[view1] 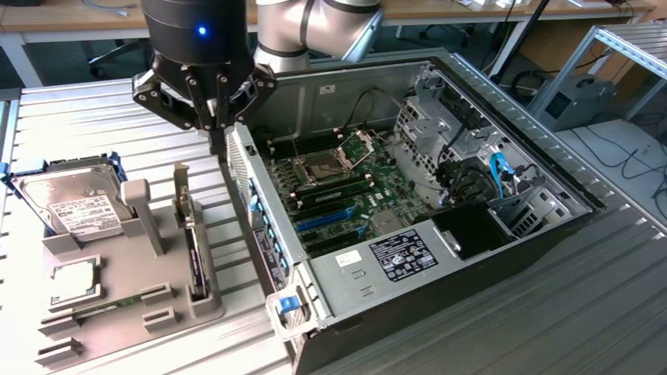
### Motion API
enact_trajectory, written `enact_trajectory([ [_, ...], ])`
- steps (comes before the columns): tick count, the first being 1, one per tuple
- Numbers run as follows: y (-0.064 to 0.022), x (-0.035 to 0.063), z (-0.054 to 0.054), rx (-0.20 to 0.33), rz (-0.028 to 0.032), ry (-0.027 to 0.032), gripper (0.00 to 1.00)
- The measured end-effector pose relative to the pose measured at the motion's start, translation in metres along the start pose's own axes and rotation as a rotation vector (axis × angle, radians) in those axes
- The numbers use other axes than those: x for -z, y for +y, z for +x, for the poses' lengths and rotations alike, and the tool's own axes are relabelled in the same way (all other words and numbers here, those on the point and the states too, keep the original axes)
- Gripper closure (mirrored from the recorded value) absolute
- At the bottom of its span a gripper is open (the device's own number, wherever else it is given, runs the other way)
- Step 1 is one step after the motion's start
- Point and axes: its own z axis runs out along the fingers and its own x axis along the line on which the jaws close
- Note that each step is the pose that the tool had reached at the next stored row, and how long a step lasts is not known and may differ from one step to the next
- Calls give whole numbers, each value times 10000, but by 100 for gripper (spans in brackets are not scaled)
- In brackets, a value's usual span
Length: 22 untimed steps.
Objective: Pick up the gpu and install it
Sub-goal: 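Reach for the gpu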
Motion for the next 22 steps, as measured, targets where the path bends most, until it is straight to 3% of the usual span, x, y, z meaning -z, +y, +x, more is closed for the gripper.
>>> enact_trajectory([
  [22,-291,1,144,0,2,1,89],
])
